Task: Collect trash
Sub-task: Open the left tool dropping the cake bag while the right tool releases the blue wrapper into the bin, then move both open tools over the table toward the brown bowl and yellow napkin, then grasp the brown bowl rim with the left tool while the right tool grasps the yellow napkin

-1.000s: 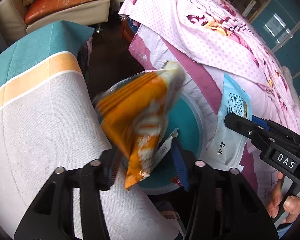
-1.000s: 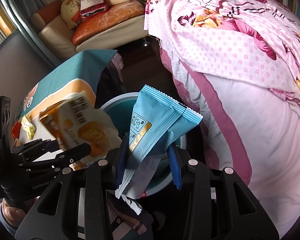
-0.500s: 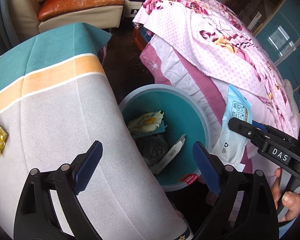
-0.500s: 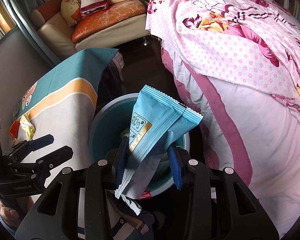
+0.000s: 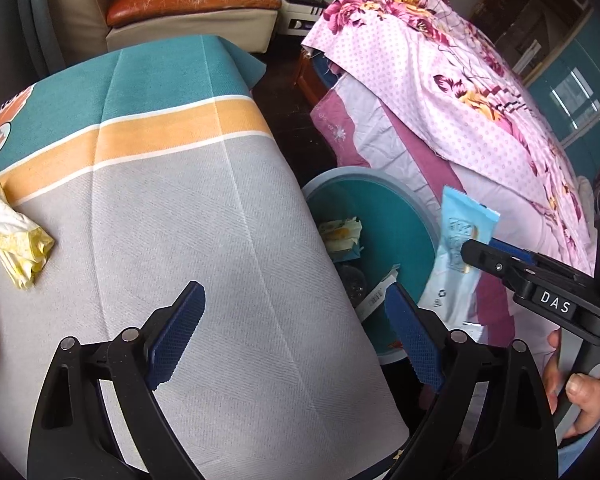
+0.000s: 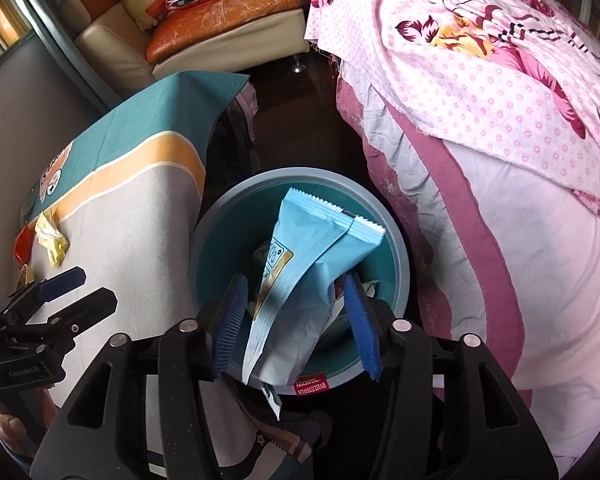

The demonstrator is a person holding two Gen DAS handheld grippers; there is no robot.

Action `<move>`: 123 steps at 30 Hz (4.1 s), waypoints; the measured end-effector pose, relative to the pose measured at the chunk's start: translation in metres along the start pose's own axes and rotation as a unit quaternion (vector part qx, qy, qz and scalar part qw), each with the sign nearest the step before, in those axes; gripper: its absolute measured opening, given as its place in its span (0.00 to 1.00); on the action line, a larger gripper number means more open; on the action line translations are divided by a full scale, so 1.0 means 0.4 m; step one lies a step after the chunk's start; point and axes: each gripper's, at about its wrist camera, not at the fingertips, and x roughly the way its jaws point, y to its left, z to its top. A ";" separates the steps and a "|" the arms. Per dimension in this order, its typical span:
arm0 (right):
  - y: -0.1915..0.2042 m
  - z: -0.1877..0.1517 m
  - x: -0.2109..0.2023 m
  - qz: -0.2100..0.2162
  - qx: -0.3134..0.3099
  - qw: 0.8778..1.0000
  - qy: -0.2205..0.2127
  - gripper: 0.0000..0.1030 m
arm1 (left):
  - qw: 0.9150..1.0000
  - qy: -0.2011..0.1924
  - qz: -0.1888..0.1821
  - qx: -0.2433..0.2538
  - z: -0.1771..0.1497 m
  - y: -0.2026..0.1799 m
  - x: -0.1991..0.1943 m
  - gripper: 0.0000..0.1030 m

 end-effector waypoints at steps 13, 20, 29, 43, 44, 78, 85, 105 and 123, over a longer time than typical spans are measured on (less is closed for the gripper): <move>0.083 -0.006 -0.022 -0.018 -0.023 1.000 0.007 0.71 | 1.000 -0.005 0.008 -0.020 -0.031 0.086 -0.051 0.89; 0.166 -0.019 -0.048 -0.023 -0.051 0.998 0.009 0.72 | 0.999 -0.018 0.009 -0.035 -0.063 0.142 -0.107 0.89; 0.320 -0.042 -0.074 -0.021 -0.104 0.994 0.009 0.73 | 0.998 -0.035 0.016 -0.057 -0.127 0.235 -0.191 0.89; 0.577 -0.079 -0.057 -0.015 -0.199 0.980 0.022 0.74 | 0.988 -0.076 0.051 -0.127 -0.246 0.490 -0.334 0.89; 0.596 -0.079 -0.051 -0.014 -0.206 0.978 0.024 0.74 | 0.986 -0.079 0.057 -0.133 -0.254 0.512 -0.343 0.89; 1.009 0.058 0.333 0.088 -0.328 0.934 0.109 0.44 | 0.966 -0.060 0.122 -0.221 -0.268 0.849 -0.298 0.89; 0.977 0.050 0.315 0.089 -0.327 0.935 0.104 0.07 | 0.969 -0.054 0.121 -0.209 -0.254 0.830 -0.275 0.89; 0.807 0.001 0.156 0.057 -0.311 0.948 0.040 0.06 | 0.966 -0.075 0.159 -0.188 -0.235 0.715 -0.289 0.10; 0.624 -0.057 0.046 0.069 -0.249 0.966 0.013 0.06 | 0.973 -0.103 0.167 -0.117 -0.195 0.525 -0.354 0.09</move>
